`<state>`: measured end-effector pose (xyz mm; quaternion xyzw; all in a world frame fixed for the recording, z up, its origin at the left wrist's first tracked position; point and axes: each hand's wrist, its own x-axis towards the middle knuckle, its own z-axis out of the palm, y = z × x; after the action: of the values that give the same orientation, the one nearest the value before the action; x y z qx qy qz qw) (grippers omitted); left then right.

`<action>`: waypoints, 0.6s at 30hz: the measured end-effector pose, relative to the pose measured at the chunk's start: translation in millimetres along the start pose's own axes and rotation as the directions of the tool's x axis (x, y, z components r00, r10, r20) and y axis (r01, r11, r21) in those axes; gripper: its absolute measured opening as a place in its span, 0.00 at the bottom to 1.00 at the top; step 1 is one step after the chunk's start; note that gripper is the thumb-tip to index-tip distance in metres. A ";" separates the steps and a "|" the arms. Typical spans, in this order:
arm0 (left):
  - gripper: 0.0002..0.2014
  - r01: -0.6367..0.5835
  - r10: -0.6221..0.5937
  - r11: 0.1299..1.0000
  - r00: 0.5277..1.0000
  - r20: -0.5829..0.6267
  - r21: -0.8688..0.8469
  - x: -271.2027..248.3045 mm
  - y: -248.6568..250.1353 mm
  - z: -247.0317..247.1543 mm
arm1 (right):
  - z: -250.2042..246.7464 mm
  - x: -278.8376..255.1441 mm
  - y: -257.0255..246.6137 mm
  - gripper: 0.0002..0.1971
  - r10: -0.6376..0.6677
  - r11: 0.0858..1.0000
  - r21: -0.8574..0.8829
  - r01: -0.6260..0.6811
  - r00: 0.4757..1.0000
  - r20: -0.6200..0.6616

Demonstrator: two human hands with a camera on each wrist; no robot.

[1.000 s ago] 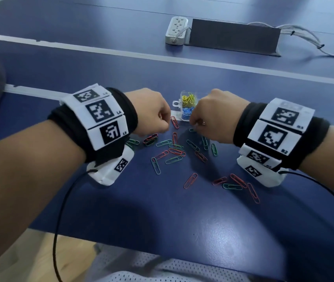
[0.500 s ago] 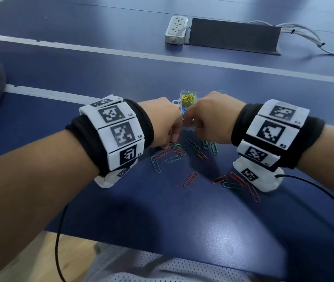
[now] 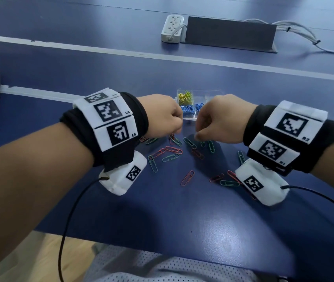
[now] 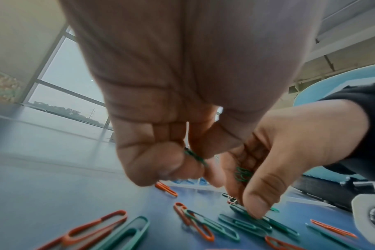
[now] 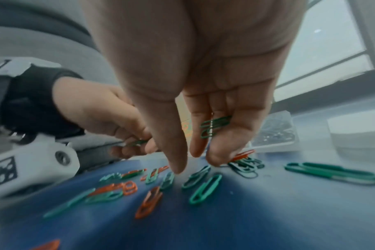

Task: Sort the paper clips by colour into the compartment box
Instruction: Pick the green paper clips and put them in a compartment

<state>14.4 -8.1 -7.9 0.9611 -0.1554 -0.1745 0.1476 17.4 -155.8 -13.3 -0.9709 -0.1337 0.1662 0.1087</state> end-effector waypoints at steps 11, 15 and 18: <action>0.13 -0.143 0.126 0.950 0.989 0.080 0.277 8.0 7.1 4.0 | 7.2 -3.7 -10.9 0.06 -0.068 0.993 -0.093 0.067 0.998 -0.005; 0.10 -0.155 0.143 0.943 0.988 0.064 0.295 7.7 7.9 5.4 | 6.1 -4.3 -11.4 0.10 -0.092 0.993 -0.070 0.091 0.996 -0.014; 0.09 -0.151 0.140 0.953 0.988 0.060 0.262 6.9 5.6 5.2 | 8.6 -4.4 -12.4 0.12 -0.097 0.994 -0.055 0.096 0.995 -0.019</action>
<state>17.2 -16.8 -12.6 0.9544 -0.2507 -0.1600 0.0265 7.6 -144.0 -16.7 -0.9676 -0.1837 0.1466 0.0918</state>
